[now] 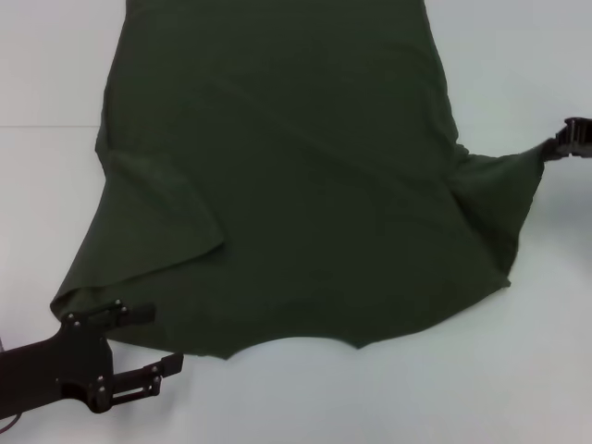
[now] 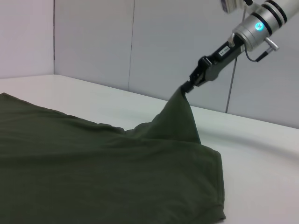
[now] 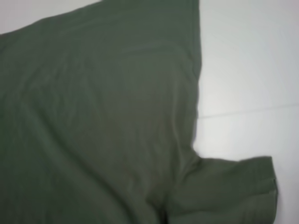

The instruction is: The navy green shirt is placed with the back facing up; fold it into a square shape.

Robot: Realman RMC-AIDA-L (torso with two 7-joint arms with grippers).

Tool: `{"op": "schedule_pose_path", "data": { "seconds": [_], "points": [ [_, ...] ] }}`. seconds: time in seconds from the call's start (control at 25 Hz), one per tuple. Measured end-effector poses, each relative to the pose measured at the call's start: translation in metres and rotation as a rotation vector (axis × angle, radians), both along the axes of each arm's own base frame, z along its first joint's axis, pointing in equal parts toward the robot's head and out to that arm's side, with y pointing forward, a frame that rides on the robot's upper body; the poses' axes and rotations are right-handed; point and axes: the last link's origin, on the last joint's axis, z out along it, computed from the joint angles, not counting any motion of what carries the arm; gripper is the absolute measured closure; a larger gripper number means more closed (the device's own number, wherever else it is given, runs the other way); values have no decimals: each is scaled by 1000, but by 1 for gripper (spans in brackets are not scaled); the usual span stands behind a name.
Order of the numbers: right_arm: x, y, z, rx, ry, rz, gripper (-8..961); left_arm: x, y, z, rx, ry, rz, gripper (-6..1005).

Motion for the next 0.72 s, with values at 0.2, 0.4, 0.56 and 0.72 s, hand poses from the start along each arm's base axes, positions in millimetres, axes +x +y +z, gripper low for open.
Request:
{"op": "schedule_pose_path", "data": {
  "seconds": [0.2,0.4,0.56,0.72],
  "points": [
    [-9,6,-1,10,-6,29,878,0,0,0,0,0,-1,221],
    [-15,10,-2,7,-12,59,864,0,0,1,1,1,-2,222],
    [-31,14,-15,-46,-43,120,853,0,0,0,0,0,-2,221],
    [-56,17,-43,-147,-89,187,842,1,0,0,-1,-1,-2,221]
  ]
}}
